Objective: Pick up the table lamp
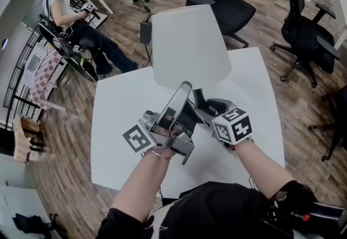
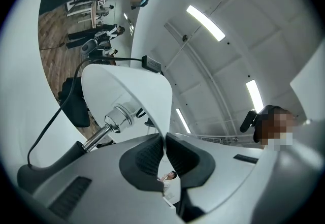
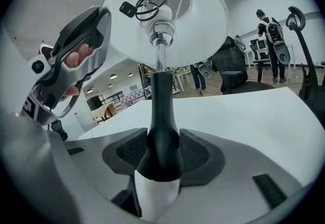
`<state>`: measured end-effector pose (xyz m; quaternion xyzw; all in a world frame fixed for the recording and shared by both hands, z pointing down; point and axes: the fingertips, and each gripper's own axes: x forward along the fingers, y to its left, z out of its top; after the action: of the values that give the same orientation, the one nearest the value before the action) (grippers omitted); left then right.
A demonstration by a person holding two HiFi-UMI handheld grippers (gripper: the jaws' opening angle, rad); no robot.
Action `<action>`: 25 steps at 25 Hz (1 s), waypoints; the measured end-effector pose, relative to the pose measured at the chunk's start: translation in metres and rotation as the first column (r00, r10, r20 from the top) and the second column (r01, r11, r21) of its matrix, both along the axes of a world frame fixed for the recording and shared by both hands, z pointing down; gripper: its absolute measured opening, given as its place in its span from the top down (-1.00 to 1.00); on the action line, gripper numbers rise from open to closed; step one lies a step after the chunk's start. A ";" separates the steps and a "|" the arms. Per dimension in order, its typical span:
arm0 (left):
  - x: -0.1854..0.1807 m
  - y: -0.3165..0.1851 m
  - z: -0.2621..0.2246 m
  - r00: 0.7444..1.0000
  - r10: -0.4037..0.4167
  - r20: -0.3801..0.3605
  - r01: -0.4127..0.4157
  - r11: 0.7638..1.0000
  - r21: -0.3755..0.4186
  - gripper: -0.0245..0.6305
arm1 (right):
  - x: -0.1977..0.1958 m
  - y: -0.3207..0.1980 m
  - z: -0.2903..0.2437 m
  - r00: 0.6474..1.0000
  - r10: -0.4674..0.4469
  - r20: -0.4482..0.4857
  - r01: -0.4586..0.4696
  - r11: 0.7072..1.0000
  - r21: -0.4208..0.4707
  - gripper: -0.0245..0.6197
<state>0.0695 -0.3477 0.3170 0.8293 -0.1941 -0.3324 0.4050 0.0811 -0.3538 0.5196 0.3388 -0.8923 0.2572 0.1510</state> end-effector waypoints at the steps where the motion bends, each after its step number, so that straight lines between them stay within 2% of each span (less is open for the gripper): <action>1: 0.001 0.000 -0.001 1.000 0.002 -0.002 -0.002 1.000 0.000 0.85 | 0.000 0.000 -0.001 1.000 0.000 0.002 0.000 1.000 -0.001 0.28; 6: 0.000 0.002 -0.008 0.999 -0.008 -0.035 0.008 1.000 0.001 0.85 | 0.003 0.004 -0.009 1.000 -0.005 -0.001 0.005 1.000 0.011 0.28; 13: 0.010 0.019 -0.027 0.999 0.021 -0.026 -0.020 0.999 0.042 0.86 | 0.013 0.017 -0.027 1.000 0.001 -0.003 -0.001 0.999 0.037 0.29; 20: 0.024 0.054 -0.065 0.997 0.073 0.006 -0.073 0.986 0.152 0.86 | 0.022 0.035 -0.066 1.000 0.002 0.019 -0.004 0.993 0.116 0.29; 25: 0.029 0.079 -0.108 0.994 0.108 0.025 -0.111 0.955 0.276 0.86 | 0.030 0.044 -0.112 0.999 0.022 0.027 -0.027 0.976 0.214 0.29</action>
<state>0.0986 -0.2685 0.2093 0.8889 -0.1013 -0.3292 0.3019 0.1115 -0.3101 0.4075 0.3608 -0.9124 0.1656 0.0994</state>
